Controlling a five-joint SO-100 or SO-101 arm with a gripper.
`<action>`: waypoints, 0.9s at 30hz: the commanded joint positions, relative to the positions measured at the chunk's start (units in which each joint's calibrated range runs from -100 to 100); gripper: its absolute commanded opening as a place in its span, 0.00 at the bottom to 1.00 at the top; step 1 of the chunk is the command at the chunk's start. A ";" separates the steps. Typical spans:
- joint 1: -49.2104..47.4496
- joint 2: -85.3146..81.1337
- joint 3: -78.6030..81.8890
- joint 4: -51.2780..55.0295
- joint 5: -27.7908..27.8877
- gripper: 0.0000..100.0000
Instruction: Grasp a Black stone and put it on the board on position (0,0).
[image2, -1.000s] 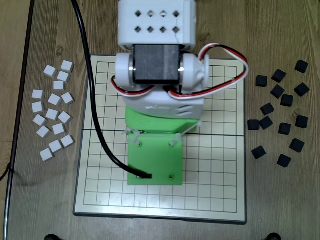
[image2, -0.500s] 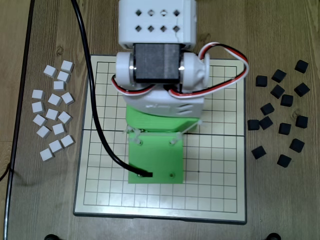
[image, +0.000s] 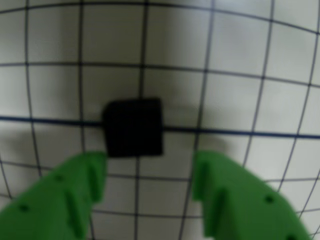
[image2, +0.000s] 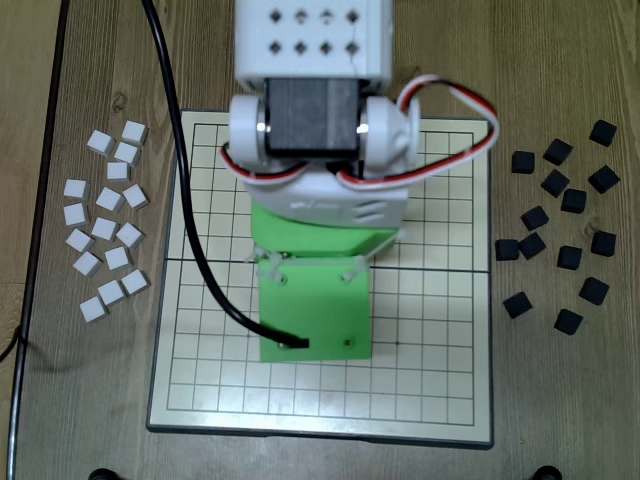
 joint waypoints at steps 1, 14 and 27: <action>0.11 -7.57 -0.88 1.19 0.20 0.14; -0.80 -13.85 -0.30 6.73 0.49 0.06; 1.84 -39.28 20.67 6.57 0.63 0.06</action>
